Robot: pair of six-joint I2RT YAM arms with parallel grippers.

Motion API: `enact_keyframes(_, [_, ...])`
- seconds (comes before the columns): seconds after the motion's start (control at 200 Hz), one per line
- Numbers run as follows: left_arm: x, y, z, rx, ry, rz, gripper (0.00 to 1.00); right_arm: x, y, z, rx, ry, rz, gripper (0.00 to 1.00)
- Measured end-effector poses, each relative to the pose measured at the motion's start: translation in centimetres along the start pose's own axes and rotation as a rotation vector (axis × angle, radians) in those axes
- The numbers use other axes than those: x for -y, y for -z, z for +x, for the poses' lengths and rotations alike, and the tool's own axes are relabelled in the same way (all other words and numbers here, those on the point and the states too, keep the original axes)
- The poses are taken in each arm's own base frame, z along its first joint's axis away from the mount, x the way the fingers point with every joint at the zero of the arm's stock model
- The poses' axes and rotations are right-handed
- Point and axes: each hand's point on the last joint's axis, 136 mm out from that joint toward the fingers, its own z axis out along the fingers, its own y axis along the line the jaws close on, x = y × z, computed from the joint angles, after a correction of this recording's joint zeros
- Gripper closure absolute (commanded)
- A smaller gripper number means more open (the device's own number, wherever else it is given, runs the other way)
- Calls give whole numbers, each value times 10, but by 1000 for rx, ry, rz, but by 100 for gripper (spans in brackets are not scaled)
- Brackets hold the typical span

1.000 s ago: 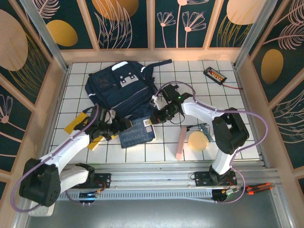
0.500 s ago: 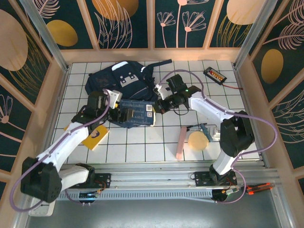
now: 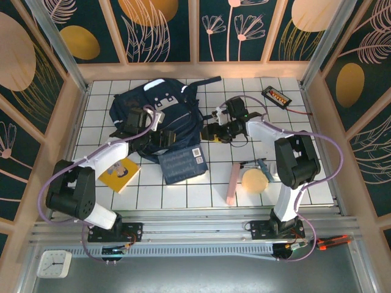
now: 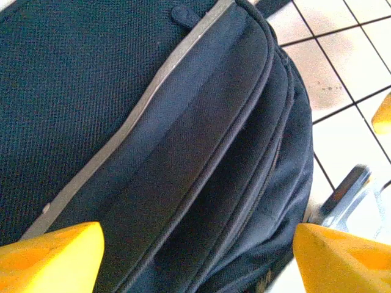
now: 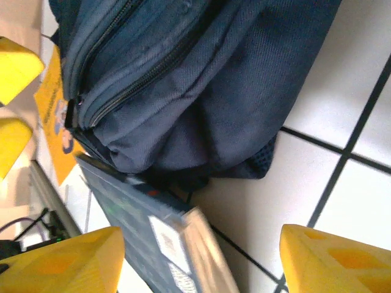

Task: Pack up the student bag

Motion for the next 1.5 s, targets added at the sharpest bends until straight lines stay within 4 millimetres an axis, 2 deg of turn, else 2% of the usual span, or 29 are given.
enact_keyframes(0.11, [-4,-10,6,-30,31,-5,29,-1,-5,12,-31,-26,-33,31])
enact_keyframes(0.205, [-7,-16,13,-52,44,-5,28,-4,-8,21,-59,-26,-51,30])
enact_keyframes(0.34, [-7,-13,16,-66,85,-14,24,-15,-18,39,-119,43,-65,30])
enact_keyframes(0.425, [-5,-3,20,-84,141,-23,19,-18,-27,52,-167,62,-65,30])
enact_keyframes(0.505, [3,13,19,-87,213,-14,17,-12,-34,64,-216,53,-38,30])
enact_keyframes(0.626, [20,40,23,-79,332,38,17,-2,-37,65,-260,36,17,30])
enact_keyframes(0.736, [31,53,55,-152,459,84,18,1,-36,66,-283,37,49,30])
enact_keyframes(0.861, [34,58,105,-299,571,82,17,4,-34,77,-327,37,70,30])
enact_keyframes(0.946, [36,60,128,-371,615,83,18,5,-36,85,-358,40,79,30])
enact_keyframes(1.146, [45,67,165,-459,681,122,19,8,-50,111,-465,30,89,31])
enact_keyframes(1.396, [60,72,210,-557,741,166,21,6,-51,110,-475,34,90,32])
enact_keyframes(1.496, [67,69,212,-561,754,192,21,6,-51,110,-475,35,89,34])
